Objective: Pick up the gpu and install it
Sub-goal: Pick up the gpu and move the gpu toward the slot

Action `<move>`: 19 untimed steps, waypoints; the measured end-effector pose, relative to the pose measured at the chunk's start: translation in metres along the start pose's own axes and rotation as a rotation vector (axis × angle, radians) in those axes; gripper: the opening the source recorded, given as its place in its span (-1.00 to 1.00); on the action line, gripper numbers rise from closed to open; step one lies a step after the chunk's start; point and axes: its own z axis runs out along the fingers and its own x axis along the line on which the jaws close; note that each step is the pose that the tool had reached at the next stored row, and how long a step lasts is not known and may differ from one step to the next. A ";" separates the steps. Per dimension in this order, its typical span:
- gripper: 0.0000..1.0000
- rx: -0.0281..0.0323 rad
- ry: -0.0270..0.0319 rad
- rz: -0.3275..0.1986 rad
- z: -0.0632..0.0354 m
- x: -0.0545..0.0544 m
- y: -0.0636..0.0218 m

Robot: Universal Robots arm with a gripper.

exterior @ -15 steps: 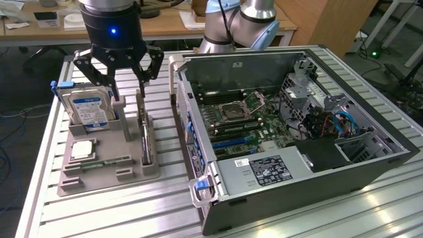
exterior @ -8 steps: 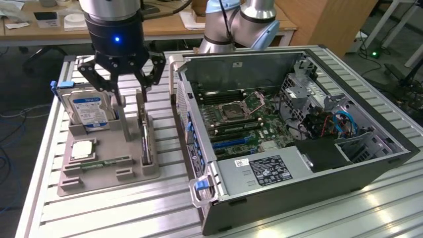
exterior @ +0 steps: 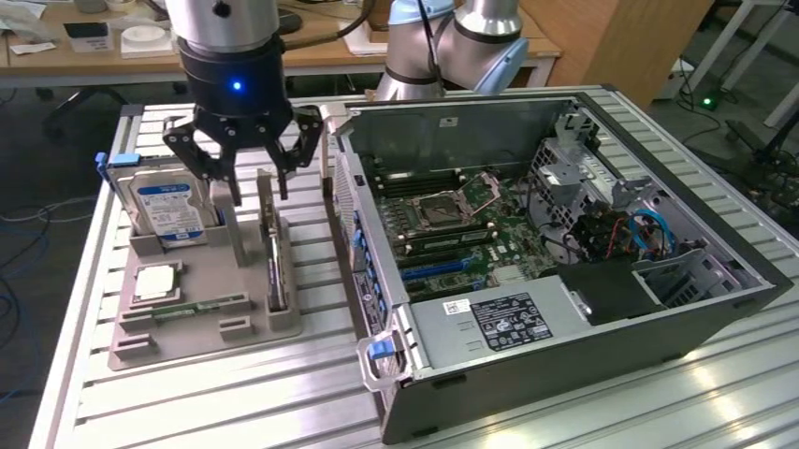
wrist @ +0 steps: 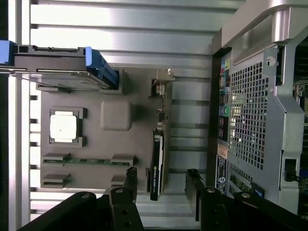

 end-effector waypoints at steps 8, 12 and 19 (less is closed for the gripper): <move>0.06 0.0000 0.0003 0.002 0.0145 0.000 -0.0003; 0.06 0.0000 0.0002 0.002 0.0219 0.000 -0.0005; 0.06 0.0000 0.0003 0.002 0.0346 0.000 -0.0012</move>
